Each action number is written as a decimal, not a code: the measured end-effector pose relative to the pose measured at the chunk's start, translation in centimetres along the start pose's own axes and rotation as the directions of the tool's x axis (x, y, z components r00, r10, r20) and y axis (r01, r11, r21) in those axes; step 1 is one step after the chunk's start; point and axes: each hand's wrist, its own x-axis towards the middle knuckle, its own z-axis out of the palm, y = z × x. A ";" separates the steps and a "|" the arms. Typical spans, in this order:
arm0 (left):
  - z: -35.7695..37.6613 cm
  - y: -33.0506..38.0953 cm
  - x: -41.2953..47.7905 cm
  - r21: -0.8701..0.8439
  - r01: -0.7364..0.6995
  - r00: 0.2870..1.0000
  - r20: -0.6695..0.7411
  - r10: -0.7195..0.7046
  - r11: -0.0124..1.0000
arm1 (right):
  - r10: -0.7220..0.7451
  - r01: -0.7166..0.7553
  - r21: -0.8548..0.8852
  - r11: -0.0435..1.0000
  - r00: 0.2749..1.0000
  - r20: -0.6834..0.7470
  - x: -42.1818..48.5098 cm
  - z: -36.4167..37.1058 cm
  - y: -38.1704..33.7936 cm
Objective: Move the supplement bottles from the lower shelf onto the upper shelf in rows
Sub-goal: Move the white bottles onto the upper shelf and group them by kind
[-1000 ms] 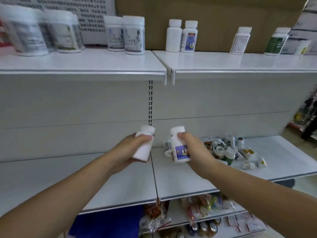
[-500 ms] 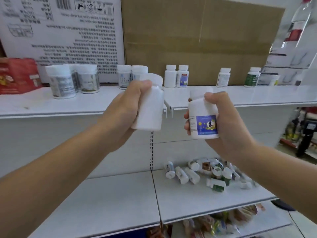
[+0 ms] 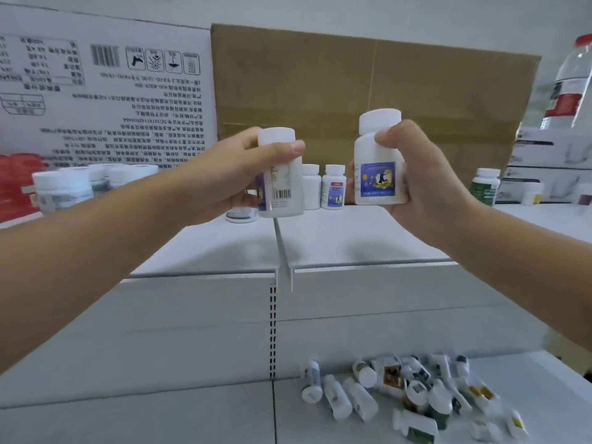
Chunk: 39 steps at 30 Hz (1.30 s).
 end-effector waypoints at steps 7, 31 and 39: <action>1.9 -1.4 6.5 0.324 -0.055 0.988 -0.118 0.098 0.945 | 0.061 -0.052 -0.141 0.989 0.997 0.057 7.5 -4.6 2.0; 3.4 -8.5 12.4 0.583 0.200 0.962 -0.268 -0.046 0.787 | -0.013 0.149 -0.724 0.673 0.982 0.190 14.3 -10.6 9.3; 3.3 -9.5 12.8 0.721 0.185 0.975 -0.221 -0.031 0.667 | 0.056 0.069 -0.759 0.648 0.989 0.137 14.3 -10.8 9.4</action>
